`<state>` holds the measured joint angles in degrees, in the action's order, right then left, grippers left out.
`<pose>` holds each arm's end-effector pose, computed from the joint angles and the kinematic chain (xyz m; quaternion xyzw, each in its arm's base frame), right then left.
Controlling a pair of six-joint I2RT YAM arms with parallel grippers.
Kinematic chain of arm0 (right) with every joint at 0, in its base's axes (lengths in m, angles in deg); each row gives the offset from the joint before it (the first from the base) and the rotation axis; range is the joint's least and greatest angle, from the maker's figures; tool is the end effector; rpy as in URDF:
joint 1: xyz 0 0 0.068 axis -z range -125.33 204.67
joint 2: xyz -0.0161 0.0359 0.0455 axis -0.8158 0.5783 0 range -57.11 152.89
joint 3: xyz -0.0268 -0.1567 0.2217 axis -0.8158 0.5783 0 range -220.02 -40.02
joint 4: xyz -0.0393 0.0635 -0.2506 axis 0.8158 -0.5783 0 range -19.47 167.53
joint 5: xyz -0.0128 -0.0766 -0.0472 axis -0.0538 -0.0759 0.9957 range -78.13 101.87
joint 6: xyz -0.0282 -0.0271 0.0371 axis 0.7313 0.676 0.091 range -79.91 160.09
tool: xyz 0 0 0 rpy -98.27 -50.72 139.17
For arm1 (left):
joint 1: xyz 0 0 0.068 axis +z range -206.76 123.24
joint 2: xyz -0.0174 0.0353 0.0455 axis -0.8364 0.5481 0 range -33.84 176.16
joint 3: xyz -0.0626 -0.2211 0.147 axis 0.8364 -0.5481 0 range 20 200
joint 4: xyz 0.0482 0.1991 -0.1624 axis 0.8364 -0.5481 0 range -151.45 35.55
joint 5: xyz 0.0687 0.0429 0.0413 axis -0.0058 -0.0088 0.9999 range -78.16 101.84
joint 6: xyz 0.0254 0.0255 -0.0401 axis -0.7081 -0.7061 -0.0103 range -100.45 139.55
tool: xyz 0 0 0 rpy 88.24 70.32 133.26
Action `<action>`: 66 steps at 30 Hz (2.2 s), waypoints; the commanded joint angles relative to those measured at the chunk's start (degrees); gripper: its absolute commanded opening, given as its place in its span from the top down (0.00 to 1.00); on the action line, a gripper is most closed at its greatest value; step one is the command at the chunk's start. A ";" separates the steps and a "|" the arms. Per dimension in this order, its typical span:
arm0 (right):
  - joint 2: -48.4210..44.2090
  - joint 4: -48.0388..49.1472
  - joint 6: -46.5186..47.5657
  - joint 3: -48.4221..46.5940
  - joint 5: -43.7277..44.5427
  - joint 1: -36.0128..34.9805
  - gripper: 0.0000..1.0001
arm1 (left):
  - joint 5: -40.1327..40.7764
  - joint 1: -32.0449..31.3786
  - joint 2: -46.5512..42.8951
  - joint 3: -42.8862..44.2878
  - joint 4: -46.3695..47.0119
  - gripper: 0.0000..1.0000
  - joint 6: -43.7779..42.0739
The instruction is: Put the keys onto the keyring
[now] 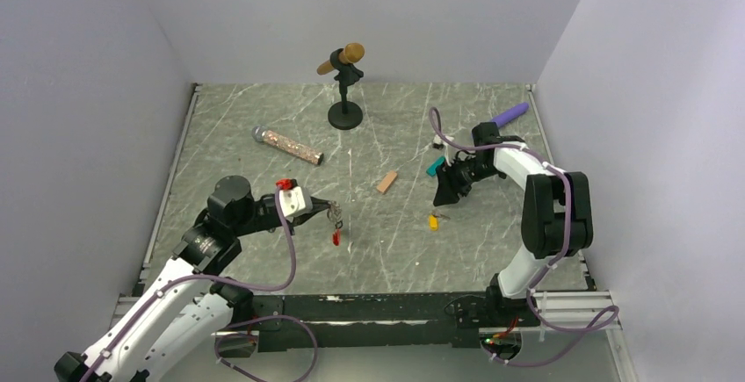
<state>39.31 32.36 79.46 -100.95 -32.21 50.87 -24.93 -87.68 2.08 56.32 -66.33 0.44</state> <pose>0.2977 0.0446 0.1842 -0.3683 0.8478 0.3331 0.1861 0.1188 -0.0960 0.3097 0.4916 0.5815 -0.3047 0.5722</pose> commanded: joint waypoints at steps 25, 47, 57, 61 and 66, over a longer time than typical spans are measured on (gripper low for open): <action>6.94 1.42 -0.80 -1.04 3.08 -3.77 0.63 | -1.96 0.58 0.47 0.93 2.65 1.00 -1.10; 8.43 0.45 -0.35 -1.39 3.73 -4.39 0.74 | -2.27 0.63 0.85 1.04 2.48 1.00 -1.10; 8.05 0.19 0.06 -1.52 3.63 -4.42 0.81 | -2.16 0.60 1.01 1.04 2.47 1.00 -1.10; 8.08 -0.43 0.22 -1.94 3.56 -4.43 0.87 | -2.16 0.62 1.11 1.08 2.38 1.00 -1.15; 7.50 -0.94 0.70 -2.32 3.02 -4.41 0.98 | -1.99 0.59 1.21 1.04 2.39 1.00 -1.15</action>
<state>47.31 33.12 79.18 -101.14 -28.82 46.63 -25.81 -87.31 3.37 56.32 -66.33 0.15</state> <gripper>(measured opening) 0.091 0.013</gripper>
